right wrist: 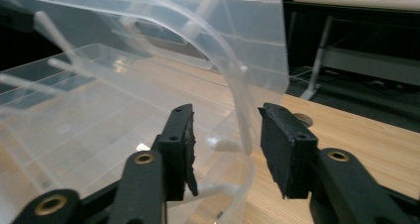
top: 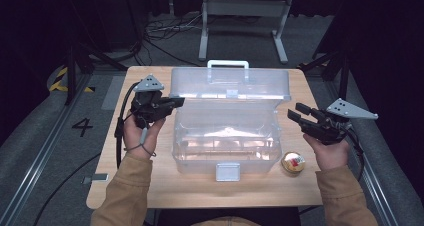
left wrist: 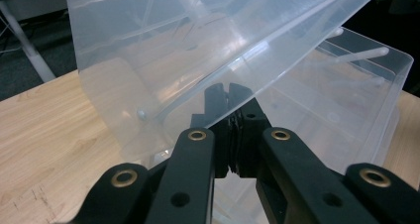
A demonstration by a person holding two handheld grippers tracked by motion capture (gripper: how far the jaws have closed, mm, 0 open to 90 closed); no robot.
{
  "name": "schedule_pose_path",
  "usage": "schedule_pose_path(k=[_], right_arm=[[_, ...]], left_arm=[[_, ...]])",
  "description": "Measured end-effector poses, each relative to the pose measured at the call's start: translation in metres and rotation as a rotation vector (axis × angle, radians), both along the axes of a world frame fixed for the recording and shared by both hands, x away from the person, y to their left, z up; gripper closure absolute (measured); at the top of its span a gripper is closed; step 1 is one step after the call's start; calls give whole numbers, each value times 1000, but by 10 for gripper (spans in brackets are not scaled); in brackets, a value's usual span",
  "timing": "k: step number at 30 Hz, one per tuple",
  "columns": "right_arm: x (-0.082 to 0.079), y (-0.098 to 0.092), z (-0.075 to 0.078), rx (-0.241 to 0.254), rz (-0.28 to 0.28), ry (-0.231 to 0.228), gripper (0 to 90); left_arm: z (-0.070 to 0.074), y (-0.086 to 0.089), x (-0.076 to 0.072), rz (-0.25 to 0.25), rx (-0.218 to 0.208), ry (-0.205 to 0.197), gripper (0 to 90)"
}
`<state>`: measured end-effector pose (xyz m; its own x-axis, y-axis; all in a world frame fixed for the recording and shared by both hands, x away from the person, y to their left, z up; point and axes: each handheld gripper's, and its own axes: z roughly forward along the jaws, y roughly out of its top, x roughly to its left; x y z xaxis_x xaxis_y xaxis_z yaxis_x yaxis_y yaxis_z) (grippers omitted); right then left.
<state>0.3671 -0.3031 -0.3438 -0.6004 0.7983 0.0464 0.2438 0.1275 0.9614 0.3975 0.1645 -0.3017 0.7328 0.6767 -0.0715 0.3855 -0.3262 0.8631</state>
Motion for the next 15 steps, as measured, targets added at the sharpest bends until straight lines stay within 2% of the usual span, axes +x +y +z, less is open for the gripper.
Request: schedule_pose_path(k=[2,6,9,14,15], right_arm=[[1,3,0,5,-20,10,535],[4,12,2,-53,-76,1,506],[6,14,7,-47,-93,-7,486],[11,19,13,-68,-101,-8,472],[14,22,15,-86,-107,-12,468]], left_arm=[[0,0,1,-4,2,-1,866],[-1,2,1,-15,-20,9,862],[-1,2,2,-18,-25,11,855],[-1,1,0,-16,-26,10,848],[-2,1,-1,-17,-29,12,847]])
